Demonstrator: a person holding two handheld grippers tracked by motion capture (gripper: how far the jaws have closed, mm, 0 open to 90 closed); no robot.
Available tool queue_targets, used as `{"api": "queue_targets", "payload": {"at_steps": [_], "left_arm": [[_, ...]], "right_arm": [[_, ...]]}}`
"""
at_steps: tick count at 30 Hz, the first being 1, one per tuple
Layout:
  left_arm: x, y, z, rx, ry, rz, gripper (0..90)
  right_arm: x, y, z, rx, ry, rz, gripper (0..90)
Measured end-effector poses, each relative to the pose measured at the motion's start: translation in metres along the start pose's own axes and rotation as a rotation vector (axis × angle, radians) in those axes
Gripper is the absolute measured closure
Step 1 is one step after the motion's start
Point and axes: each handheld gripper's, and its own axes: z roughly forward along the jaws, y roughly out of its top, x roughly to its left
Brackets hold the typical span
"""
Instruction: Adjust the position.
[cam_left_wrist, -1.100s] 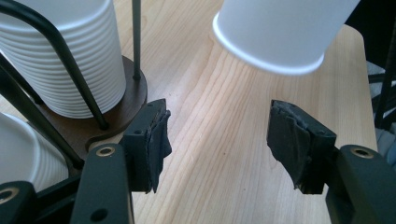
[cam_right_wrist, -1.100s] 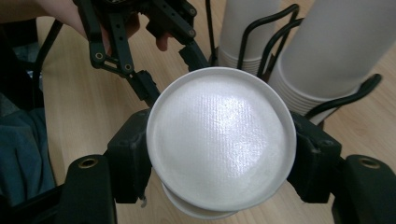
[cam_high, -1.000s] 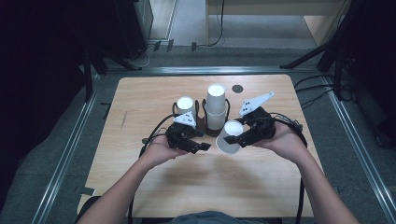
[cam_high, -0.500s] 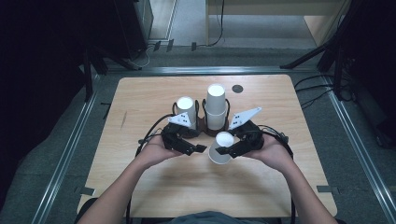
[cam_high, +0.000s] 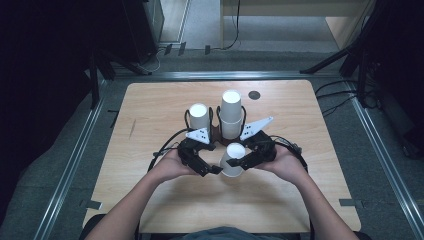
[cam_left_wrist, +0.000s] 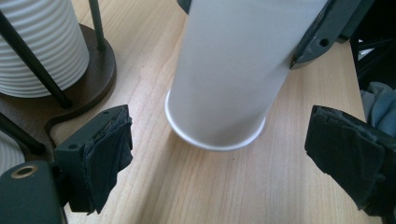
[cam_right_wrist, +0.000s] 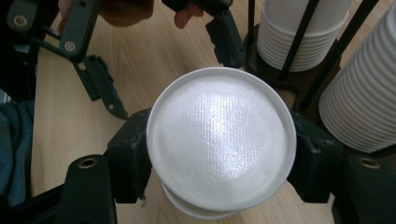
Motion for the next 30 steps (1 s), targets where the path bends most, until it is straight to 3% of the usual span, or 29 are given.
{"api": "queue_targets", "payload": {"at_steps": [6,19,26,30], "left_arm": [[-0.002,-0.001,0.003,-0.014,-0.003,0.009,7.8],[-0.007,0.001,0.012,-0.060,-0.055,0.036,8.6],[-0.009,0.001,0.007,-0.090,-0.052,0.080,22.9],[-0.011,0.003,0.005,-0.065,-0.058,0.111,30.5]], "right_arm": [[0.004,0.007,0.003,-0.015,0.026,-0.006,33.2],[0.013,0.022,-0.001,-0.060,0.068,-0.032,33.4],[0.012,0.024,-0.008,-0.101,0.088,-0.014,34.1],[0.011,0.023,-0.007,-0.095,0.097,-0.008,34.2]]}}
